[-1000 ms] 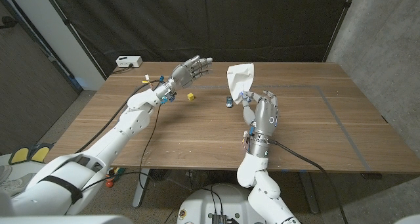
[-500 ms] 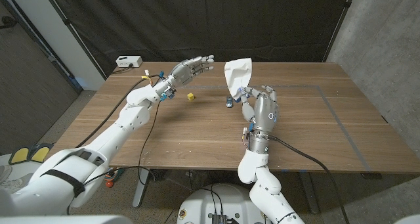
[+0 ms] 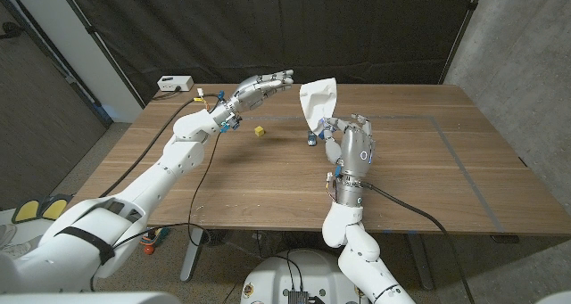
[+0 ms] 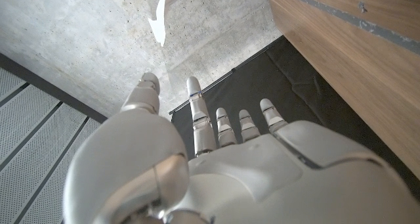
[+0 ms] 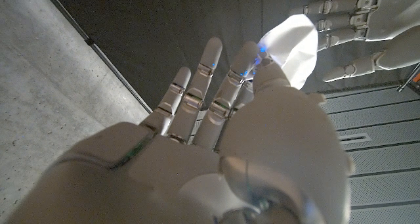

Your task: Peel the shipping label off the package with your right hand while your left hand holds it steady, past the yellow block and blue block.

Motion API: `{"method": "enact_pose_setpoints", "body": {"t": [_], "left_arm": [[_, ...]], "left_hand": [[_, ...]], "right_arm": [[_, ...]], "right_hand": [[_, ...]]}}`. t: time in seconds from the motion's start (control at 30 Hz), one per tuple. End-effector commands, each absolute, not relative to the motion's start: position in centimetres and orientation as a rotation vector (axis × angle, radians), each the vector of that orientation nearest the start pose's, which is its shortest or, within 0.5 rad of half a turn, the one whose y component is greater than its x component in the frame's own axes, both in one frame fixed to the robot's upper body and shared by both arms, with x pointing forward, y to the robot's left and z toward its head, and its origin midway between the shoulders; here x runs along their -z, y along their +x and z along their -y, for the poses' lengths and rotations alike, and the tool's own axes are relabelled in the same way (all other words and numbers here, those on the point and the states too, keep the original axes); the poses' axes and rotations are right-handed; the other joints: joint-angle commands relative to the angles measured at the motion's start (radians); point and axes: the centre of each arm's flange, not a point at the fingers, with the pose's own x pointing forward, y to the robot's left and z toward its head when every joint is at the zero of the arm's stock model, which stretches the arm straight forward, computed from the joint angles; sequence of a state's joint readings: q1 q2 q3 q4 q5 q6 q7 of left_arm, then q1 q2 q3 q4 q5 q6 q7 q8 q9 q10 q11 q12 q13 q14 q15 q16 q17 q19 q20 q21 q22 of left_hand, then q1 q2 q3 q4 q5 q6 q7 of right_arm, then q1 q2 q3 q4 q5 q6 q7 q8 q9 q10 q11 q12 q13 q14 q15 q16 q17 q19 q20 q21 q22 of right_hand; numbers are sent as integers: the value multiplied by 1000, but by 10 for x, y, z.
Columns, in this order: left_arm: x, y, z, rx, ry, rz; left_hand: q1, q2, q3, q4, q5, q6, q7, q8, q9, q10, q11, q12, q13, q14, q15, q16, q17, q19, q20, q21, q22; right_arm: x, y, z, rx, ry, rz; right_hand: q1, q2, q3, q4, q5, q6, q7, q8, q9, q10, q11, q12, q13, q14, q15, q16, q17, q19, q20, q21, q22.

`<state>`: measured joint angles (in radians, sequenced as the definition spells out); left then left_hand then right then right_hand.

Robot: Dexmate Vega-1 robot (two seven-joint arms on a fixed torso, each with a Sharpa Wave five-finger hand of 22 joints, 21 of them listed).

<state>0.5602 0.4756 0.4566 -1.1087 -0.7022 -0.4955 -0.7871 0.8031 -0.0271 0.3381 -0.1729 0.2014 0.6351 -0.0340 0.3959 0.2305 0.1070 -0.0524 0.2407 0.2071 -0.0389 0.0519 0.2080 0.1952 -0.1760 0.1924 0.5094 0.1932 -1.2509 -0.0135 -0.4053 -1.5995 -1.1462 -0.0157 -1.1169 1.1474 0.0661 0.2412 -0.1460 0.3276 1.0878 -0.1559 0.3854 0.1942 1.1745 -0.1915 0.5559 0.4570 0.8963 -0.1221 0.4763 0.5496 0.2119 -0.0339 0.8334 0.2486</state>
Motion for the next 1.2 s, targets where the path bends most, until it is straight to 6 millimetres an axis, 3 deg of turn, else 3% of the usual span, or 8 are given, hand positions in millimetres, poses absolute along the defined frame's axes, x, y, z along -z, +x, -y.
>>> {"method": "enact_pose_setpoints", "body": {"t": [0.03, 0.33, 0.57, 0.83, 1.07, 1.2], "left_arm": [[-83, 621, -215, 861, 332, 892], [-87, 618, -209, 890, 360, 890], [-90, 615, -202, 903, 399, 901], [-92, 612, -197, 911, 425, 898], [-93, 612, -193, 930, 409, 893], [-93, 611, -189, 947, 405, 888]], "left_hand": [[17, -7, 6, 2, -1, 18, 4, 9, 6, 8, -7, 5, 6, 3, 1, 6, 2, 1, 0, 2, 2], [27, -15, 0, 17, -5, 88, 25, 33, 8, 17, -10, 6, 6, -4, 5, 5, 5, -1, -2, -5, 3], [44, -17, 0, 17, -4, 57, 14, 16, 5, 9, -4, 1, 6, -8, 10, 4, 6, 4, 5, -7, 4], [128, 30, 38, 8, -6, 46, 15, 0, -1, 10, -9, -1, 7, -3, 7, 5, 5, 26, -1, -5, 3], [166, 46, 54, 13, -14, 116, 14, 13, -11, 48, -42, 10, 6, 9, -15, 9, 5, 38, -14, -6, 3], [176, 56, 60, 19, -13, 173, 8, 24, -19, 68, -46, 14, 5, 14, -21, 11, 6, 42, -15, -6, 4]], "right_arm": [[103, 490, 92, 809, -796, 1124], [103, 491, 90, 815, -815, 1134], [102, 490, 90, 815, -815, 1144], [102, 488, 90, 815, -812, 1154], [103, 488, 91, 814, -809, 1158], [103, 487, 93, 812, -801, 1159]], "right_hand": [[4, 6, 7, 1, -5, 35, -20, 14, 15, 5, 2, 7, 2, 10, -118, -3, 2, 0, -7, 7, 3], [4, 6, 7, 2, -8, 35, -20, 13, 15, 5, 2, 6, 4, 11, -118, -7, 5, -2, -9, 13, 3], [5, 5, 7, 2, -10, 37, -22, 15, 16, 8, 2, 6, 7, 12, -118, -10, 8, -4, -9, 17, 2], [5, 5, 6, 2, -12, 36, -21, 14, 14, 9, 2, 3, 7, 14, -118, -13, 11, -6, -9, 23, 2], [5, 6, 6, 3, -13, 36, -22, 14, 14, 8, 1, 1, 7, 15, -118, -16, 13, -8, -10, 27, 1], [5, 5, 6, 3, -14, 37, -22, 14, 14, 9, 1, 2, 9, 16, -118, -17, 14, -9, -11, 30, 1]]}}
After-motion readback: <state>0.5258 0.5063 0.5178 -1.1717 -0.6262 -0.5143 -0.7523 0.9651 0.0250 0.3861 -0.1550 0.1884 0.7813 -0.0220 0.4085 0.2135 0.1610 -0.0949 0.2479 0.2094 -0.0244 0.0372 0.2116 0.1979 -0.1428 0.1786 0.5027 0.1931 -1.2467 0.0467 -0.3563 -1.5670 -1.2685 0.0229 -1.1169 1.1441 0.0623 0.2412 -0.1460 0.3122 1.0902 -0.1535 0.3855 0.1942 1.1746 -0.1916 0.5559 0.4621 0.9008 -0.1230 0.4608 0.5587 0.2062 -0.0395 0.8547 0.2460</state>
